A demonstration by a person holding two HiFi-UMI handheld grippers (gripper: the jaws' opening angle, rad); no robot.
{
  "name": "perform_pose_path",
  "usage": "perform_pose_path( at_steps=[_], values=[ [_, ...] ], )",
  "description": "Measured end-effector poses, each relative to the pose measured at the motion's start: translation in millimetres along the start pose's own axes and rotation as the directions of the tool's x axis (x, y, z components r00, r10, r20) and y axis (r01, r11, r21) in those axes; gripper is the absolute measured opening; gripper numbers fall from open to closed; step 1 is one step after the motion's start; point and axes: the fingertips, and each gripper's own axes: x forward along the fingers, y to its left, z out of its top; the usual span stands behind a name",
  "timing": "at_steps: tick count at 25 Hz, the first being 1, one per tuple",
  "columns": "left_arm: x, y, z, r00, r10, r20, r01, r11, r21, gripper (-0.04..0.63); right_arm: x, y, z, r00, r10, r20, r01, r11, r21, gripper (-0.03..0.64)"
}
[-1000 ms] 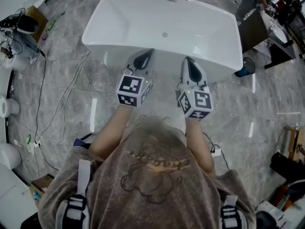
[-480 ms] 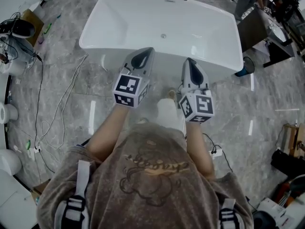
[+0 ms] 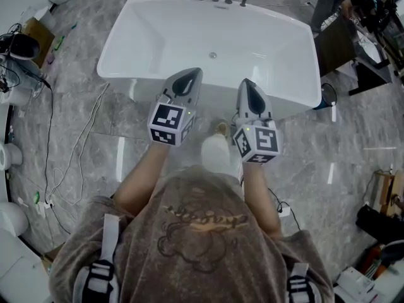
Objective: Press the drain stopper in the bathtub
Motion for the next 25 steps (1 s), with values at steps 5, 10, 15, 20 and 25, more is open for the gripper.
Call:
perform_pose_path(
  at_steps=[5,10,15,20,25],
  values=[
    [53.9,17.3,2.0,1.000,0.003,-0.003,-0.003,1.000,-0.003,0.000,51.4,-32.3,-2.1,1.000,0.012,-0.007,-0.012,1.000,0.003,-0.002],
    [109.6,38.7,12.4,1.000,0.012,-0.008,-0.012,1.000,0.002,0.001,104.8,-65.1,3.8,1.000,0.023,-0.015,-0.023,1.000,0.006,-0.002],
    [162.9,55.7,27.1,1.000,0.031,-0.005,-0.031,1.000,-0.001,0.000,151.7,-101.1,15.5,0.999,0.040,-0.025,-0.039,0.999,0.006,-0.002],
    [214.5,74.5,33.7,0.998,0.060,-0.005,-0.060,0.998,-0.008,0.001,200.9,-134.3,20.7,0.997,0.062,-0.036,-0.062,0.998,-0.006,-0.002],
    [264.8,90.8,37.5,0.995,0.097,-0.003,-0.097,0.995,-0.013,0.000,245.9,-164.8,24.2,0.994,0.099,-0.047,-0.099,0.995,-0.015,-0.002]
  ],
)
